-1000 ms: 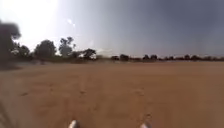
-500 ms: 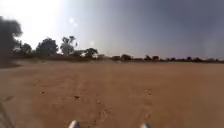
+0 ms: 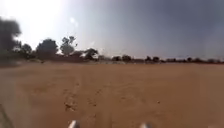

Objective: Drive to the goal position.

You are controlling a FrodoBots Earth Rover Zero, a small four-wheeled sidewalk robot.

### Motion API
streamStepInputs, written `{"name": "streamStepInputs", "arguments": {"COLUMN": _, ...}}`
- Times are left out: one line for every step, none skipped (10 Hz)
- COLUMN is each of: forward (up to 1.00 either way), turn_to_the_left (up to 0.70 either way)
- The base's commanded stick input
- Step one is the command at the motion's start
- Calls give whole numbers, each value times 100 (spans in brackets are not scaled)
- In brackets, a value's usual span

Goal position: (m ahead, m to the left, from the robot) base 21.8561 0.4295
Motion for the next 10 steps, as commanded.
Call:
{"name": "streamStepInputs", "arguments": {"forward": 70, "turn_to_the_left": -19}}
{"name": "streamStepInputs", "arguments": {"forward": 70, "turn_to_the_left": -2}}
{"name": "streamStepInputs", "arguments": {"forward": 70, "turn_to_the_left": 0}}
{"name": "streamStepInputs", "arguments": {"forward": 70, "turn_to_the_left": 0}}
{"name": "streamStepInputs", "arguments": {"forward": 70, "turn_to_the_left": 0}}
{"name": "streamStepInputs", "arguments": {"forward": 70, "turn_to_the_left": 0}}
{"name": "streamStepInputs", "arguments": {"forward": 70, "turn_to_the_left": 0}}
{"name": "streamStepInputs", "arguments": {"forward": 70, "turn_to_the_left": 0}}
{"name": "streamStepInputs", "arguments": {"forward": 70, "turn_to_the_left": 0}}
{"name": "streamStepInputs", "arguments": {"forward": 70, "turn_to_the_left": 0}}
